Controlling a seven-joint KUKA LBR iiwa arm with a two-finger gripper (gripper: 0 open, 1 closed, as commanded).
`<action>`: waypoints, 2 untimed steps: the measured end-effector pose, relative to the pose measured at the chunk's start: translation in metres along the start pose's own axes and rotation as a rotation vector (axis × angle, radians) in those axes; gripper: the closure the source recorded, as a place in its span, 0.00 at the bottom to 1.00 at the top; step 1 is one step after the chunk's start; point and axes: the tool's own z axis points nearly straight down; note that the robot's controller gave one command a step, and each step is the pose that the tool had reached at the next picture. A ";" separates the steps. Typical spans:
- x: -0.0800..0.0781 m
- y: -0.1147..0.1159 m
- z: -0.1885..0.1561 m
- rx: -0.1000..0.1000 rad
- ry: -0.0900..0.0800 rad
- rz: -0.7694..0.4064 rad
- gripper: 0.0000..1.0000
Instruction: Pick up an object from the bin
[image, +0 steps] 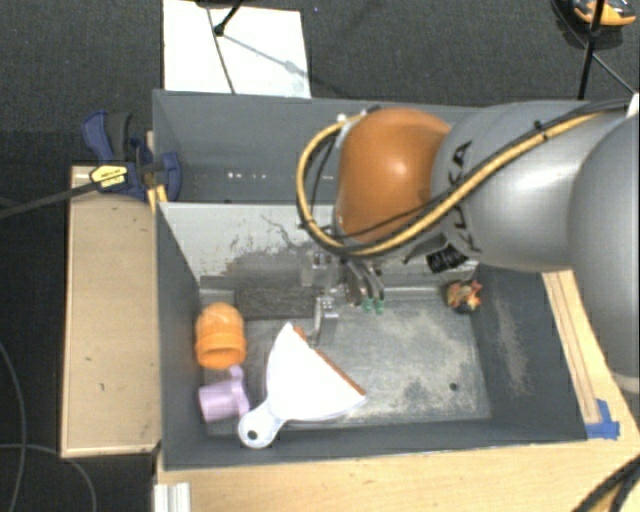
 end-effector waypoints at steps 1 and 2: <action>-0.002 -0.001 -0.005 -0.001 -0.008 0.003 0.00; -0.004 0.009 0.020 0.000 -0.017 -0.103 0.00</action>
Offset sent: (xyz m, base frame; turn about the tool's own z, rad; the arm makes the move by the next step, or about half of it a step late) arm 0.0005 0.0275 -0.0769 -0.2896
